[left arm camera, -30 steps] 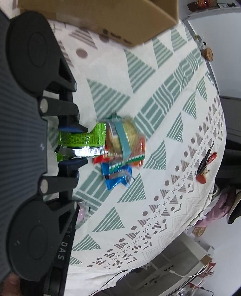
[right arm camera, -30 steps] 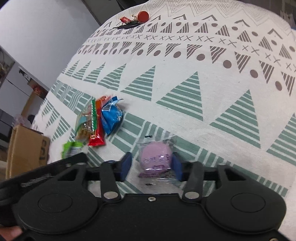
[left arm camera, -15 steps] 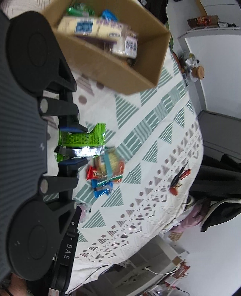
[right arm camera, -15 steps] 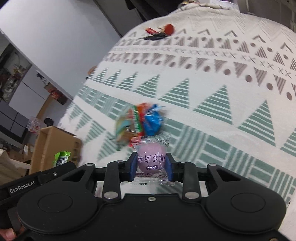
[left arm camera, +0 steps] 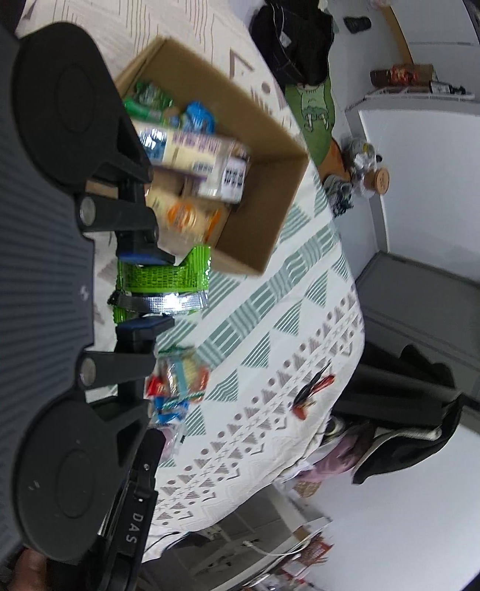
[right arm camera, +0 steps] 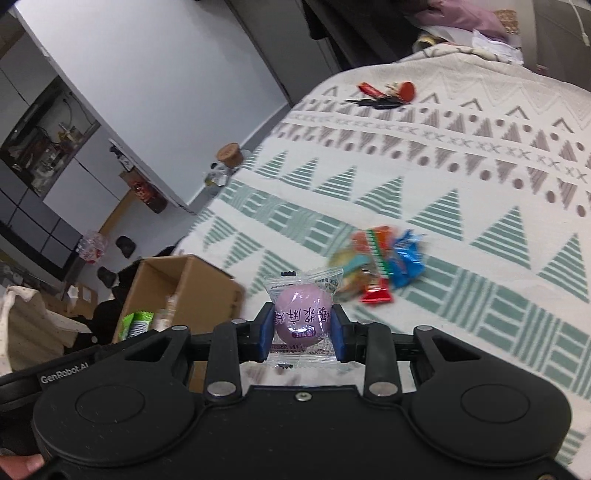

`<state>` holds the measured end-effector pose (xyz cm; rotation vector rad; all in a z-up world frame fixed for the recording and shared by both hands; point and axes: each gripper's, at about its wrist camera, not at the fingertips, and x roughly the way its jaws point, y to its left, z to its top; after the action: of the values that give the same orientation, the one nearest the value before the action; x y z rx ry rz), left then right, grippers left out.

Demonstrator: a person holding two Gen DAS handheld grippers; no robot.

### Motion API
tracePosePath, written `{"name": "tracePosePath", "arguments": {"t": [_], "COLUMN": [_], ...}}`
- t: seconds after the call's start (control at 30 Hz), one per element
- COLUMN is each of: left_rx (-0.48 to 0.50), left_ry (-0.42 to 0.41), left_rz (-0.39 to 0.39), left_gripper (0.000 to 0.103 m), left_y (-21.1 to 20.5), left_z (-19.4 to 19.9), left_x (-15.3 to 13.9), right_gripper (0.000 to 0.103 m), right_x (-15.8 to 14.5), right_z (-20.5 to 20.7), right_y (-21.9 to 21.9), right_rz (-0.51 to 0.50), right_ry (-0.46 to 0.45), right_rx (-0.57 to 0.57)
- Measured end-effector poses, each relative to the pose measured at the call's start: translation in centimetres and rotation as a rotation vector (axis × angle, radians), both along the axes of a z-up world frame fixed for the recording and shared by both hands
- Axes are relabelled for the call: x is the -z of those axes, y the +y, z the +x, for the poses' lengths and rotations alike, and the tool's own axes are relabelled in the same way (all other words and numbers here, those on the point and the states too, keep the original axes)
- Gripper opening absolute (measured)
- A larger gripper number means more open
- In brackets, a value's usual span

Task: Organize snacks
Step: 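Carry both snacks over the cardboard box and open both tools inside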

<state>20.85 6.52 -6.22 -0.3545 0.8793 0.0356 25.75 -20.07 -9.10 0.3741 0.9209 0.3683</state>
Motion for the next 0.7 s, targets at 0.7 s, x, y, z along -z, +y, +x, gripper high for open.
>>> {"name": "tracePosePath", "arguments": {"t": [0.7], "left_rx": [-0.131], "left_ry": [-0.001], "left_rz": [-0.047], "left_gripper": [0.027], "left_y": [10.5], "left_z": [-0.5], "left_x": [-1.2], "right_gripper": [0.031], "right_x": [-3.2], "right_z": [0.8], "right_y": [10.0], "right_rz": [0.016], "right_ry": [-0.042], "right_rx": [-0.082]}}
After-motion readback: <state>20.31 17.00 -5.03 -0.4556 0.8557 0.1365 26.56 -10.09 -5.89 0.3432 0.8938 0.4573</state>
